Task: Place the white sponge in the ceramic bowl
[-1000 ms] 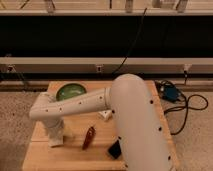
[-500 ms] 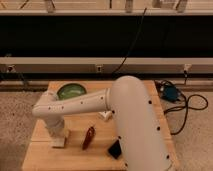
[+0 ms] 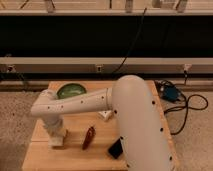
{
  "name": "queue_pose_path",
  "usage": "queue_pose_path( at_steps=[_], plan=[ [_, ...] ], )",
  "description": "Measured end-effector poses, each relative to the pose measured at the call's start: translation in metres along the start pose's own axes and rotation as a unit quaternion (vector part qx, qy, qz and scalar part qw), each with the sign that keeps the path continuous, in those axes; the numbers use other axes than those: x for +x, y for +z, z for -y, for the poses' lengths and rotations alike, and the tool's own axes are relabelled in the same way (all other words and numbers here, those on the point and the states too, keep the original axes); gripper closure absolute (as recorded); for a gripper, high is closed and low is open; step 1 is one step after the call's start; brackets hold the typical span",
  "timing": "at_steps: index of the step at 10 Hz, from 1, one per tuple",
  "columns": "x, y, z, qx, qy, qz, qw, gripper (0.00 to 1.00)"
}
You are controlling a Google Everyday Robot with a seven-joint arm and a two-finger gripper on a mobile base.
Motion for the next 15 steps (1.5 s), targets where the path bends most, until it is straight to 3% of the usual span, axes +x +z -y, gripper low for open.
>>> queue_pose_path(
  at_steps=[5, 9, 11, 15],
  plan=[
    [0.021, -0.027, -0.042, 0.001, 0.024, -0.009, 0.9997, 1.00],
    [0.043, -0.048, -0.051, 0.007, 0.040, -0.021, 0.9990, 1.00],
    [0.067, -0.063, -0.056, 0.009, 0.048, -0.028, 0.9984, 1.00],
    [0.089, -0.075, -0.062, 0.014, 0.059, -0.035, 0.9975, 1.00]
  ],
)
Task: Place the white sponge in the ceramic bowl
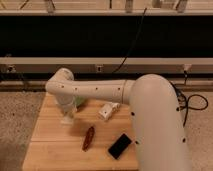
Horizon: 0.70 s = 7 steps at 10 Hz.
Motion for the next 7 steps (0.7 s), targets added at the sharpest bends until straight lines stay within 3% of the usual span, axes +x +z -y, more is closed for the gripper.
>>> queue_pose_path(
  at_steps=[7],
  plan=[
    [0.058, -0.025, -0.003, 0.009, 0.024, -0.011, 0.9996, 1.00]
  ],
)
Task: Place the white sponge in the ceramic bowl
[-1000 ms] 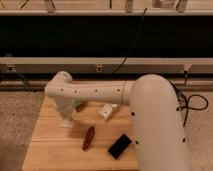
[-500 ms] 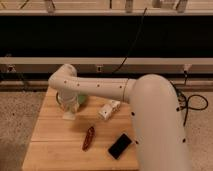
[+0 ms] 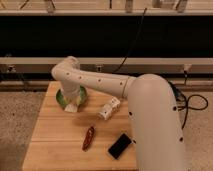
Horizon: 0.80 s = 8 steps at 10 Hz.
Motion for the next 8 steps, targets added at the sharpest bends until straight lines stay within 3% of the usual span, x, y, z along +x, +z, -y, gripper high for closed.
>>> queue_pose_path(
  at_steps=[5, 8],
  plan=[
    [0.038, -0.010, 0.003, -0.002, 0.015, -0.008, 0.9999, 1.00],
    [0.049, -0.011, 0.005, -0.003, 0.020, -0.011, 0.9997, 1.00]
  ],
)
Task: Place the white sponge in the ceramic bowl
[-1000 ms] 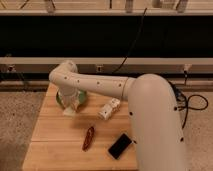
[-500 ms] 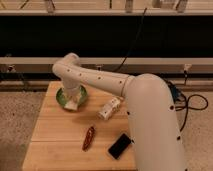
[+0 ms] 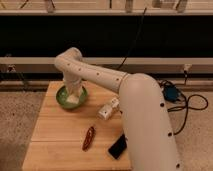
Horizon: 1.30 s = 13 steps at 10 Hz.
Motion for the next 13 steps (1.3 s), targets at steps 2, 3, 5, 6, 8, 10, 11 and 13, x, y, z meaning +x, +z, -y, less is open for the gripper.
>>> queue_pose_path(
  at_steps=[2, 3, 5, 6, 8, 10, 11, 13],
  plan=[
    [0.010, -0.001, 0.000, 0.001, 0.004, -0.002, 1.0000, 0.88],
    [0.012, -0.002, 0.000, 0.001, 0.005, -0.003, 1.0000, 0.79],
    [0.016, -0.004, 0.000, 0.000, 0.006, -0.003, 1.0000, 0.58],
    [0.016, -0.004, 0.000, 0.000, 0.005, -0.004, 1.0000, 0.50],
    [0.018, -0.008, -0.001, -0.001, 0.003, -0.005, 1.0000, 0.28],
    [0.019, -0.011, 0.000, -0.001, 0.001, -0.005, 1.0000, 0.20],
    [0.020, -0.013, -0.001, -0.001, 0.000, -0.006, 1.0000, 0.20],
    [0.022, -0.016, -0.001, -0.001, -0.003, -0.006, 1.0000, 0.20]
  ],
)
